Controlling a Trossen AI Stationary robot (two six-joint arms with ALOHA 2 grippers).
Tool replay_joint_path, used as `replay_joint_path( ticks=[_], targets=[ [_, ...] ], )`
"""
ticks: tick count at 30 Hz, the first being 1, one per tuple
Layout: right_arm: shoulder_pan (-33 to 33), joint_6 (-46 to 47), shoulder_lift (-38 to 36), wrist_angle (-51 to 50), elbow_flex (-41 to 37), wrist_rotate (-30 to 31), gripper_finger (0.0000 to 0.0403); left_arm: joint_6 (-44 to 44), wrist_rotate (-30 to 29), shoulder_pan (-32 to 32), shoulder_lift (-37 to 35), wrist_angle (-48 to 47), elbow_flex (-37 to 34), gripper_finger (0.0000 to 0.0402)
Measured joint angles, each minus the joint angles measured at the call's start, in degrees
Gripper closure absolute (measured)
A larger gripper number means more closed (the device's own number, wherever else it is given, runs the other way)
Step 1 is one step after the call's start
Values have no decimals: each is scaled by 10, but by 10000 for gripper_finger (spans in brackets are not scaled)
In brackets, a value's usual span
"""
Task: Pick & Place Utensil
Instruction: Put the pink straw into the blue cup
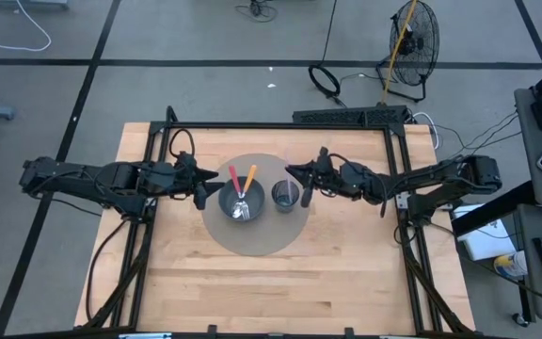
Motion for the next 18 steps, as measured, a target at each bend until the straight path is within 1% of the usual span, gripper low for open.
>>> replay_joint_path(
  ticks=[3, 7, 13, 18],
  targets=[
    [0, 14, 0, 13, -15, 0, 401, 0, 0, 0, 0, 0, 0, 158],
    [0, 39, 0, 73, -46, 0, 401, 3, 0, 0, 0, 0, 0, 158],
    [0, 61, 0, 125, -80, 0, 401, 8, 0, 0, 0, 0, 0, 158],
    [0, 71, 0, 119, -83, 0, 401, 10, 0, 0, 0, 0, 0, 158]
  ],
)
